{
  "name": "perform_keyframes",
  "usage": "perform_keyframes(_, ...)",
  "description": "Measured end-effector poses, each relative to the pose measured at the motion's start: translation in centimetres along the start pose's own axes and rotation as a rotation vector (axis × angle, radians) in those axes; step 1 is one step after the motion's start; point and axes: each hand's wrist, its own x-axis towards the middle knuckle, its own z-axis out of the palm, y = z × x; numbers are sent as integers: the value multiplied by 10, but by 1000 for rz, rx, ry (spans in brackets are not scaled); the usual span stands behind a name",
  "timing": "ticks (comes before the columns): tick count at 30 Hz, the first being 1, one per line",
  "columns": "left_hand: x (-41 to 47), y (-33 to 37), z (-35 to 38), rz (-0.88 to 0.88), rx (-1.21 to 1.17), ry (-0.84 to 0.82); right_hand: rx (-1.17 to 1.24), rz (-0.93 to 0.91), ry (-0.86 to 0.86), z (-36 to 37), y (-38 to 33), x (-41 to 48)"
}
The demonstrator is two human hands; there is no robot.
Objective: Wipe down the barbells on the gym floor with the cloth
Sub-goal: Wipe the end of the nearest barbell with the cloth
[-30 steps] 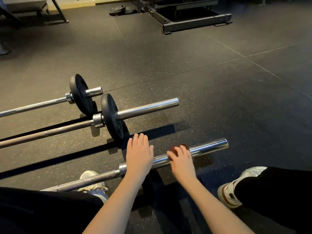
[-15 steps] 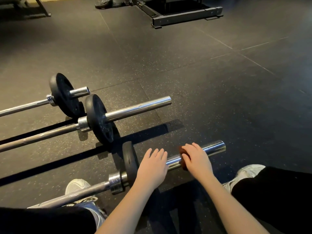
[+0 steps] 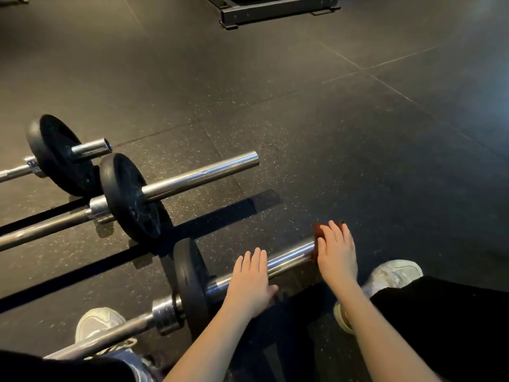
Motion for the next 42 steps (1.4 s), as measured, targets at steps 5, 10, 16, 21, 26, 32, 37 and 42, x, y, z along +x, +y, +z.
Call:
perform_keyframes(5,12,5,6,-25,-19,32,14,-89,-49,9,-1,-10)
perform_keyframes(10,13,3,7,0,-3,64,66,4,-76,-16,25,39)
perform_keyframes(16,15,3,3,-22,-11,55,14,-70,-23,18,-15,-18)
perform_keyframes(21,12,1,-2,4,-32,49,-138,-94,-65,-9,12,35)
perform_keyframes(26,7,5,-1,5,-49,54,-89,-12,-38,11,-14,1)
perform_keyframes(32,7,0,-7,38,-100,-1,-203,-41,-97,-12,0,31)
perform_keyframes(37,8,0,-9,27,-128,1,-107,44,-29,6,-23,16)
perform_keyframes(42,13,-1,-12,18,-143,-51,-61,-119,-65,12,-23,8)
